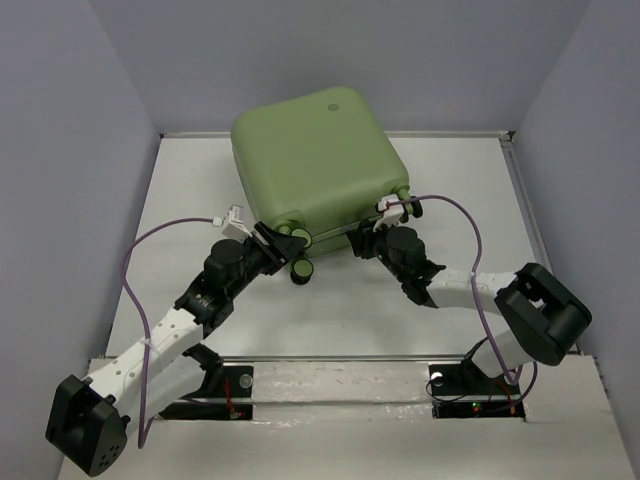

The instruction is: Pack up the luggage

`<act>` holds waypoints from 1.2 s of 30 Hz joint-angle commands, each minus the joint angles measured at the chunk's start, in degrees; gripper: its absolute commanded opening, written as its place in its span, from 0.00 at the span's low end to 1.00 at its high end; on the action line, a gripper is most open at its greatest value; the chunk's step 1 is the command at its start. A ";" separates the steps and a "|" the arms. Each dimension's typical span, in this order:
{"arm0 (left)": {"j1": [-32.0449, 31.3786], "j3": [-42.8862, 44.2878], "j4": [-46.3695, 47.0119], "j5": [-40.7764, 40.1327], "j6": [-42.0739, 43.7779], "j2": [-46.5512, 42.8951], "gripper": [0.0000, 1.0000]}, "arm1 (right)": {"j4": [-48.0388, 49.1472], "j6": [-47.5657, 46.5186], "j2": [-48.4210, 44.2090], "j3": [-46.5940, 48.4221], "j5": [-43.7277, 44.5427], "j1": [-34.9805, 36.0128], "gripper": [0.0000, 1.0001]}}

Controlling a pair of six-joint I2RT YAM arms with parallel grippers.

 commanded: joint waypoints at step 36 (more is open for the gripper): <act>-1.28 12.96 25.62 15.72 -4.15 4.56 0.06 | 32.39 14.34 19.91 11.56 -18.19 28.02 0.07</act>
